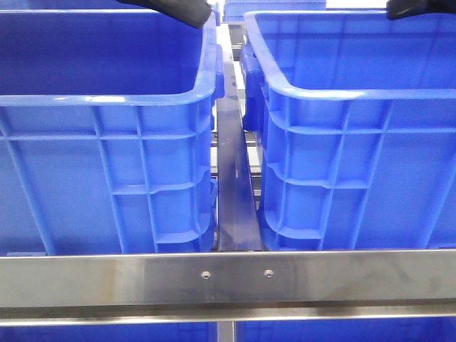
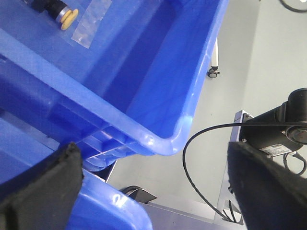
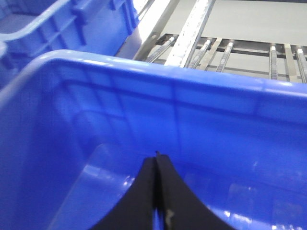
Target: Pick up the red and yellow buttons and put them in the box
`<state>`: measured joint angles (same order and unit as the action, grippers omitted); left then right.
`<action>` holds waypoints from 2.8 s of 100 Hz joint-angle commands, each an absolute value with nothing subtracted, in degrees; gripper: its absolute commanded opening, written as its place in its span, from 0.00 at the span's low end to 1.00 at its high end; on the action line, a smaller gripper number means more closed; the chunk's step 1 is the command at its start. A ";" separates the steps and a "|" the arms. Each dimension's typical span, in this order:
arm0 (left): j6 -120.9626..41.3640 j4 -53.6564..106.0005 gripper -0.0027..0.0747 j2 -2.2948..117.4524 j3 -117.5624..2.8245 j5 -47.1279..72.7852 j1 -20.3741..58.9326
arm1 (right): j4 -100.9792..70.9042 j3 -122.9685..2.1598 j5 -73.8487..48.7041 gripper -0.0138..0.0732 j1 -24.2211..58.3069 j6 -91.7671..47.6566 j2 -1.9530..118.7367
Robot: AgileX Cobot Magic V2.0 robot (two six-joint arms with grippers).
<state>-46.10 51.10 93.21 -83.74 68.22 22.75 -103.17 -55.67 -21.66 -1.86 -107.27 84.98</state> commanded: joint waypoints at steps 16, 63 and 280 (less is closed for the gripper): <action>-46.02 54.82 0.79 90.45 -85.10 68.30 23.14 | -106.76 -49.01 -25.17 0.06 -2.03 -107.10 72.99; -46.02 54.82 0.79 90.45 -85.10 69.02 23.14 | -109.85 -31.86 -25.30 0.02 -2.03 -107.10 53.10; 6.92 -0.64 0.79 105.35 -86.76 41.94 18.90 | -109.85 -28.36 -27.70 0.02 -2.03 -107.10 45.32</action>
